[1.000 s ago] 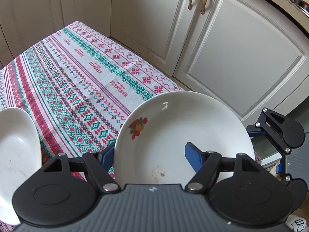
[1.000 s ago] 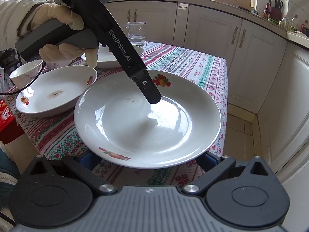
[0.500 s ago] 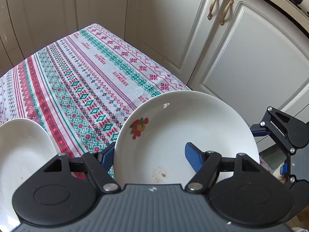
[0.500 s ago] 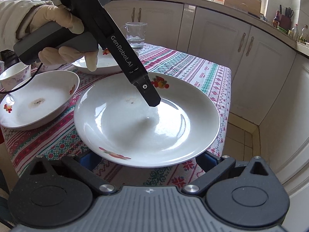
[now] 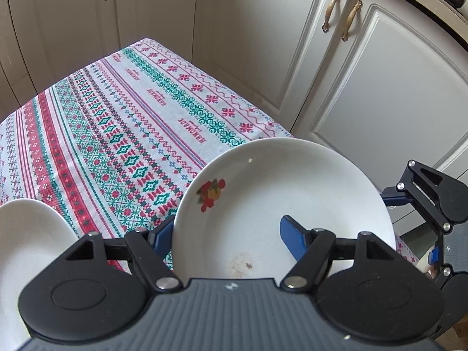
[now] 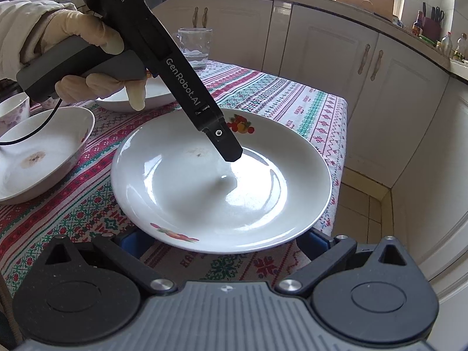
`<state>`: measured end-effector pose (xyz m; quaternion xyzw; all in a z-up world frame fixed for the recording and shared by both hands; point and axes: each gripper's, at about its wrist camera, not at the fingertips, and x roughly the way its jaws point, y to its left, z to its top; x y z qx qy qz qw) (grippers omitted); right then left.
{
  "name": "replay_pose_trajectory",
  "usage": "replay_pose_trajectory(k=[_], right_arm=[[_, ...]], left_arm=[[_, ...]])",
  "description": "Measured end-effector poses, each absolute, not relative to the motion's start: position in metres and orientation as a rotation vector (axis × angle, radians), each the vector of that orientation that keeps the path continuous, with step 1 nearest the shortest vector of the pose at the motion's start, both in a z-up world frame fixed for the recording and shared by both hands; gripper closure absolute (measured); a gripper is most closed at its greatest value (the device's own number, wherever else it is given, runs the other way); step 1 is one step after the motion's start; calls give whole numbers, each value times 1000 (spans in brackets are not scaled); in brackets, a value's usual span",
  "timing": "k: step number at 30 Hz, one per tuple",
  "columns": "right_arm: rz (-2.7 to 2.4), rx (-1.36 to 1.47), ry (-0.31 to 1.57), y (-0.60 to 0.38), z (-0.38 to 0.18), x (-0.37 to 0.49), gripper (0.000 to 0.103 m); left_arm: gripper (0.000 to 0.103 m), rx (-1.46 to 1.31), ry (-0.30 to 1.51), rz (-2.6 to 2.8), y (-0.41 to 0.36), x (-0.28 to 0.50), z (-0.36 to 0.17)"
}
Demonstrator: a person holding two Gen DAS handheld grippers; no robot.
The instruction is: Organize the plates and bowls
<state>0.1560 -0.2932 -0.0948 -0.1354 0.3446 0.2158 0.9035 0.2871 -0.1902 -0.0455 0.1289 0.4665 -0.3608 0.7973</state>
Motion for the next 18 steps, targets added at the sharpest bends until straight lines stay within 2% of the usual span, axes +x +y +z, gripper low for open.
replay_pose_trajectory(k=[9, 14, 16, 18], right_arm=[[436, -275, 710, -295, -97, 160, 0], [434, -273, 711, -296, -95, 157, 0], [427, -259, 714, -296, -92, 154, 0], [420, -242, 717, -297, -89, 149, 0]], left_arm=[[29, 286, 985, -776, -192, 288, -45], [26, 292, 964, -763, -187, 281, -38], [20, 296, 945, -757, -184, 276, -31], [19, 297, 924, -750, -178, 270, -22]])
